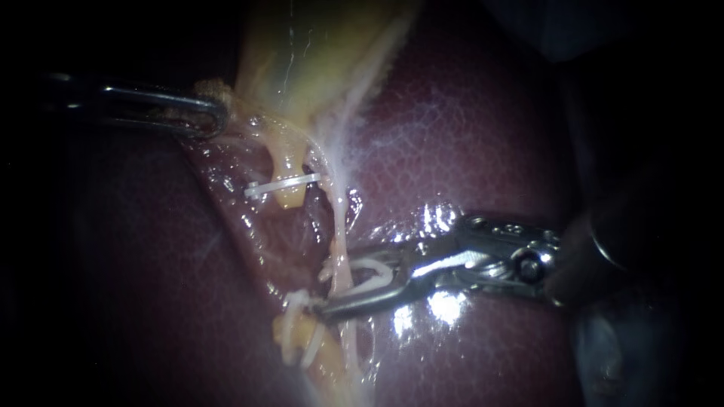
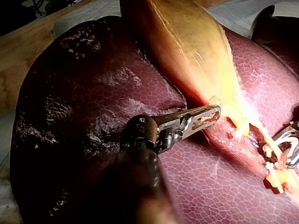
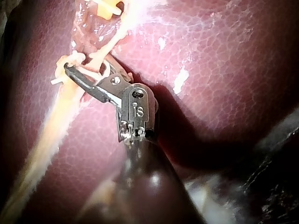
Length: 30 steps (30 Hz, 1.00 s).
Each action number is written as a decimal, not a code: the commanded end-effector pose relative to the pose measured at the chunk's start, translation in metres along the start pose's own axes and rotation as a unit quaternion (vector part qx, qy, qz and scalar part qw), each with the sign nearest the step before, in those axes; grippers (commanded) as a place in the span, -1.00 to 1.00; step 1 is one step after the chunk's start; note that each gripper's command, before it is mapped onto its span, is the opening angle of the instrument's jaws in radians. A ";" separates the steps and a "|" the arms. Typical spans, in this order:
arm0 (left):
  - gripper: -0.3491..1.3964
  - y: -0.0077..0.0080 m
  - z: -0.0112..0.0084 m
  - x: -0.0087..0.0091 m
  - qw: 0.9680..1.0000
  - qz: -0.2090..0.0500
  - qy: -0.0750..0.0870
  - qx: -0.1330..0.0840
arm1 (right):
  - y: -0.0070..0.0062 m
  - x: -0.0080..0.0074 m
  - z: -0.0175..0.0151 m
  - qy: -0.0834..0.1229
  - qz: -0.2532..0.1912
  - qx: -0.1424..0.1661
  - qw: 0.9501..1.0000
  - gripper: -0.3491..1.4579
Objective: Clipping second clip right tube
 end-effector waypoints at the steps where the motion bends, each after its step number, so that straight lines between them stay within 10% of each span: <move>1: -1.00 0.0000 0.0000 0.0000 1.000 0.000 0.000 0.000 | -0.0004 0.0002 0.0000 0.007 0.006 0.007 1.000 -0.08; 14: -1.00 0.0000 0.0000 0.0001 1.000 0.000 0.000 0.000 | -0.0048 0.0027 0.0000 0.049 0.055 0.062 0.995 -0.13; 30: -1.00 0.0000 0.0001 0.0001 1.000 0.000 0.000 0.000 | -0.0033 0.0026 -0.0014 0.044 0.078 0.067 0.994 -1.00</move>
